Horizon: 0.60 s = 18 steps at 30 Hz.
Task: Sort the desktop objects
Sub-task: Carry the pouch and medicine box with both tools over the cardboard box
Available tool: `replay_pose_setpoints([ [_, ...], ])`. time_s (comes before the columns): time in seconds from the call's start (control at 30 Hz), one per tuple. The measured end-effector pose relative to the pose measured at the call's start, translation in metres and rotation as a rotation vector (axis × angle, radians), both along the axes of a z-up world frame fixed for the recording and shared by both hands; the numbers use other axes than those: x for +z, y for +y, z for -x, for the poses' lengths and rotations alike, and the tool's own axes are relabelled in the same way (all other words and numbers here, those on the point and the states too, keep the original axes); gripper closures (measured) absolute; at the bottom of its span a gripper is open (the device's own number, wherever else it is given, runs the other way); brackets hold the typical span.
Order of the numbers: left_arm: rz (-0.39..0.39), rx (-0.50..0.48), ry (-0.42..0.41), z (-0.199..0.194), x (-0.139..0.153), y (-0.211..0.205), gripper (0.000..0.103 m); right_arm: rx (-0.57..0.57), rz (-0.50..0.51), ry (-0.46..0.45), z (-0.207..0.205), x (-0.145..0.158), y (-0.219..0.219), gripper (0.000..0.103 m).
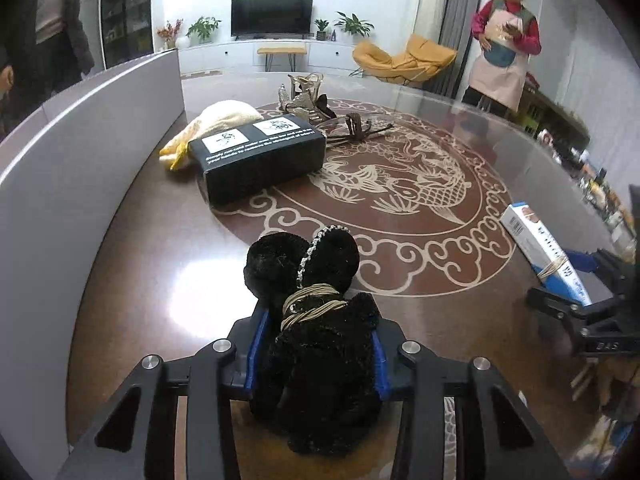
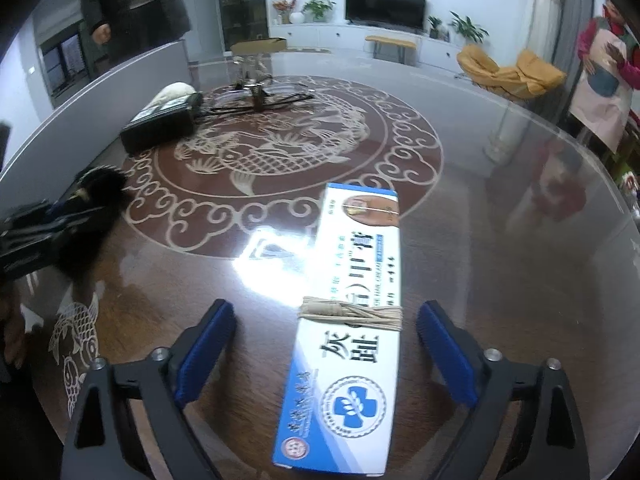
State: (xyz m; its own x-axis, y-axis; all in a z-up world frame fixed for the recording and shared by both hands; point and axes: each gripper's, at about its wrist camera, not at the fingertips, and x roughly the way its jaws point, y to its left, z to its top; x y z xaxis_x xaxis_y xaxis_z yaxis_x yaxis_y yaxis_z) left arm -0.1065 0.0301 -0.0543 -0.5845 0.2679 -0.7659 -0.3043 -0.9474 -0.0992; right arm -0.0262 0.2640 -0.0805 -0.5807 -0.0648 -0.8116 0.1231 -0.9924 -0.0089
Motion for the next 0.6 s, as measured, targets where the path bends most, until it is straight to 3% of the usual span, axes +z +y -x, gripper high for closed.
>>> replay_pose_setpoints([
  [0.17,-0.013,0.003,0.002,0.001,-0.003,0.003,0.062,-0.004,0.004,-0.012,0.002,0.000,0.001,0.002],
  [0.27,-0.037,-0.003,0.000,-0.001,-0.002,-0.001,0.062,-0.009,0.002,-0.068,0.011,0.001,-0.002,0.002],
  [0.33,-0.040,-0.006,0.000,-0.001,-0.002,0.000,0.062,0.001,-0.011,-0.083,0.017,0.004,-0.005,0.021],
  [0.37,-0.041,-0.007,0.008,-0.003,-0.001,0.000,0.063,0.006,-0.019,-0.082,0.019,0.009,-0.007,0.053],
  [0.4,-0.044,-0.007,0.015,-0.005,0.000,0.000,0.064,0.006,-0.017,-0.093,0.021,0.012,-0.007,0.060],
  [0.5,-0.059,-0.022,0.043,-0.014,0.007,0.001,0.067,-0.027,0.025,-0.109,0.020,0.017,-0.001,0.060],
  [0.6,-0.079,-0.041,0.106,-0.033,0.025,0.001,0.067,-0.054,0.186,-0.080,0.002,0.030,0.009,0.060],
])
